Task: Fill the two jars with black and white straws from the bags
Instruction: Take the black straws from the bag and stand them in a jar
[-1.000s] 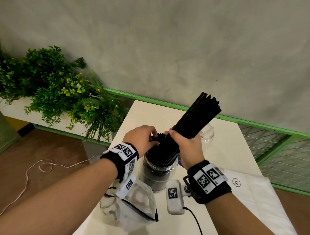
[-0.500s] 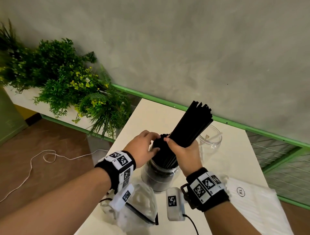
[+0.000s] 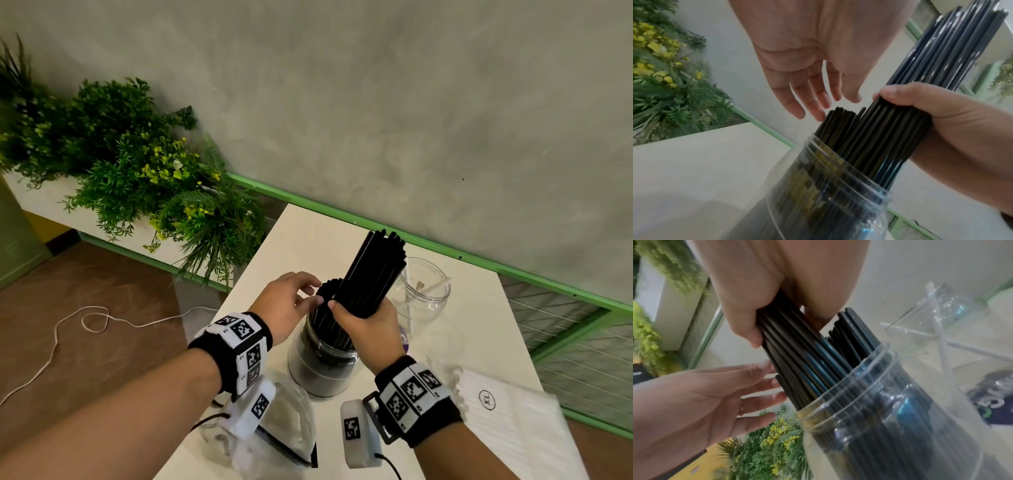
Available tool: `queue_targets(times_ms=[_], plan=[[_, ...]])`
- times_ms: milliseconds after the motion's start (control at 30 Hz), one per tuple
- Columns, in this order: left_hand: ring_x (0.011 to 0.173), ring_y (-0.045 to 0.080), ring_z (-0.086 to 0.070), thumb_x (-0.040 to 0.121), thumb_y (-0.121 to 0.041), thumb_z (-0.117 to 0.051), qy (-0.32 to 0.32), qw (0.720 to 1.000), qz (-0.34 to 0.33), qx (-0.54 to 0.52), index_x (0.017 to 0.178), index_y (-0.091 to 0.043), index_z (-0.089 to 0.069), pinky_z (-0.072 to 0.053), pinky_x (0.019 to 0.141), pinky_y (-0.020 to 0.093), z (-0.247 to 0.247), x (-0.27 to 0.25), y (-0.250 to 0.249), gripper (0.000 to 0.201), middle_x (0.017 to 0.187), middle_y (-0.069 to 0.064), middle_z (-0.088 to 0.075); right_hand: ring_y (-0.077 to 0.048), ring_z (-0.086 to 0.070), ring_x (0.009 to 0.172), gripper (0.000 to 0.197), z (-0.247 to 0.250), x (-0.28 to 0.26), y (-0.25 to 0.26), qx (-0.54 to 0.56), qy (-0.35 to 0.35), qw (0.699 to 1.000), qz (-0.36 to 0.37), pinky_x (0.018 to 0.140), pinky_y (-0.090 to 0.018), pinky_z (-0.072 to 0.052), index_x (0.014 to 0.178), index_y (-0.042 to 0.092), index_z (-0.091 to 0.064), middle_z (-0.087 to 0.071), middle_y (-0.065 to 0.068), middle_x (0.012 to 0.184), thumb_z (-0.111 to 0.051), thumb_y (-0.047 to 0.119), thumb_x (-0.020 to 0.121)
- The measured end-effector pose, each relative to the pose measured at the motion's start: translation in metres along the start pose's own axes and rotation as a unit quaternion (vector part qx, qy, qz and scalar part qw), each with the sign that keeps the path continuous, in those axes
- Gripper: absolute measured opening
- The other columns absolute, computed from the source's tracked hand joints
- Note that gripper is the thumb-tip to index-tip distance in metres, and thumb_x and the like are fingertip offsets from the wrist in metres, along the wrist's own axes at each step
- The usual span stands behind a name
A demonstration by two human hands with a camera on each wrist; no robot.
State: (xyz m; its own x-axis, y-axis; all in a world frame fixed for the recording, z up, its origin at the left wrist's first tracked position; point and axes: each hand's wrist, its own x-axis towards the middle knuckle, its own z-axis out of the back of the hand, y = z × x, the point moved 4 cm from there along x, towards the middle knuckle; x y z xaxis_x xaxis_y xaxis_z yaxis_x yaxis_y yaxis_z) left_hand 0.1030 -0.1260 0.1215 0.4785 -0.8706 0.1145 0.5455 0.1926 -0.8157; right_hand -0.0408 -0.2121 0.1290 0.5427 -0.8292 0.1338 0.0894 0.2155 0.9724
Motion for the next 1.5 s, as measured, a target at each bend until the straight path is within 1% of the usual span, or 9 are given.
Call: queue_targets(times_ms=[167, 333, 433, 600, 767, 1000, 1100, 1200, 1500], plan=[[0.08, 0.009, -0.062, 0.09, -0.022, -0.061, 0.041, 0.999, 0.032, 0.001, 0.118, -0.025, -0.055, -0.044, 0.077, 0.018, -0.005, -0.006, 0.013, 0.029, 0.109, -0.005, -0.062, -0.019, -0.049, 0.108, 0.039, 0.007, -0.001, 0.003, -0.154, -0.039, 0.984, 0.08, 0.092, -0.034, -0.044, 0.081, 0.052, -0.055, -0.049, 0.023, 0.099, -0.085, 0.035, 0.063], [0.091, 0.008, -0.06, 0.088, -0.025, -0.063, 0.051, 0.999, 0.009, -0.009, 0.131, -0.03, -0.045, -0.042, 0.082, 0.017, 0.0, -0.006, 0.0, 0.046, 0.122, -0.006, -0.053, -0.015, -0.036, 0.117, 0.056, 0.021, 0.005, -0.001, -0.251, -0.019, 0.964, 0.091, 0.094, -0.024, -0.027, 0.109, 0.034, -0.058, -0.047, 0.011, 0.115, -0.071, 0.063, 0.063], [0.104, 0.005, -0.054, 0.089, -0.021, -0.06, 0.047, 0.998, -0.039, -0.031, 0.135, -0.032, -0.041, -0.044, 0.087, 0.021, 0.011, 0.002, -0.026, 0.051, 0.13, -0.011, -0.047, -0.014, -0.045, 0.114, 0.063, 0.032, 0.012, 0.005, -0.263, 0.023, 0.958, 0.11, 0.094, -0.03, -0.035, 0.114, 0.03, -0.058, -0.055, 0.01, 0.113, -0.056, 0.073, 0.069], [0.118, 0.003, -0.049, 0.09, -0.018, -0.058, 0.088, 0.989, -0.104, -0.062, 0.141, -0.032, -0.035, -0.047, 0.096, 0.028, 0.011, 0.013, -0.065, 0.058, 0.133, -0.015, -0.052, -0.007, -0.06, 0.099, 0.043, 0.044, 0.012, 0.033, -0.127, 0.053, 0.985, 0.107, 0.08, -0.034, -0.053, 0.12, 0.027, -0.053, -0.061, 0.012, 0.106, -0.066, 0.045, 0.084], [0.104, -0.001, -0.059, 0.091, -0.014, -0.058, 0.029, 0.984, -0.155, -0.081, 0.133, -0.032, -0.049, -0.047, 0.095, 0.022, 0.012, 0.021, -0.083, 0.046, 0.119, -0.014, -0.063, 0.001, -0.061, 0.085, 0.073, 0.053, 0.015, 0.048, -0.156, 0.011, 0.975, 0.16, 0.079, -0.015, -0.049, 0.135, 0.041, -0.033, -0.06, 0.018, 0.102, -0.074, 0.014, 0.082], [0.115, 0.016, -0.055, 0.094, -0.008, -0.042, 0.053, 0.972, -0.214, 0.08, 0.128, -0.021, -0.056, -0.041, 0.101, 0.031, 0.005, 0.013, -0.074, 0.039, 0.124, 0.001, -0.063, 0.0, -0.051, 0.091, 0.026, 0.052, 0.013, 0.05, -0.281, -0.003, 0.922, 0.266, 0.082, -0.021, -0.045, 0.113, 0.013, -0.059, -0.056, 0.004, 0.099, -0.066, 0.017, 0.088], [0.111, 0.015, -0.054, 0.093, -0.037, -0.042, 0.056, 0.972, -0.2, 0.105, 0.125, -0.025, -0.055, -0.042, 0.097, 0.032, -0.001, 0.004, -0.07, 0.037, 0.119, -0.003, -0.064, -0.003, -0.053, 0.091, 0.014, 0.047, 0.009, 0.046, -0.249, 0.004, 0.933, 0.258, 0.078, -0.015, -0.041, 0.102, 0.012, -0.059, -0.057, 0.005, 0.097, -0.054, 0.022, 0.093], [0.107, 0.02, -0.057, 0.093, -0.034, -0.051, 0.064, 0.975, -0.161, 0.135, 0.125, -0.021, -0.052, -0.045, 0.091, 0.031, -0.009, 0.001, -0.064, 0.035, 0.116, 0.001, -0.064, -0.004, -0.055, 0.087, 0.007, 0.04, 0.007, 0.036, -0.224, 0.011, 0.953, 0.205, 0.076, -0.014, -0.04, 0.1, 0.014, -0.057, -0.06, 0.007, 0.092, -0.053, 0.017, 0.095], [0.108, 0.021, -0.057, 0.092, -0.014, -0.051, 0.054, 0.983, -0.137, 0.113, 0.125, -0.022, -0.052, -0.044, 0.093, 0.032, -0.003, 0.001, -0.046, 0.035, 0.115, 0.002, -0.064, 0.001, -0.057, 0.1, 0.026, 0.026, -0.004, 0.031, -0.208, 0.043, 0.953, 0.214, 0.088, -0.015, -0.044, 0.117, 0.019, -0.064, -0.067, 0.007, 0.104, -0.048, 0.019, 0.097]])
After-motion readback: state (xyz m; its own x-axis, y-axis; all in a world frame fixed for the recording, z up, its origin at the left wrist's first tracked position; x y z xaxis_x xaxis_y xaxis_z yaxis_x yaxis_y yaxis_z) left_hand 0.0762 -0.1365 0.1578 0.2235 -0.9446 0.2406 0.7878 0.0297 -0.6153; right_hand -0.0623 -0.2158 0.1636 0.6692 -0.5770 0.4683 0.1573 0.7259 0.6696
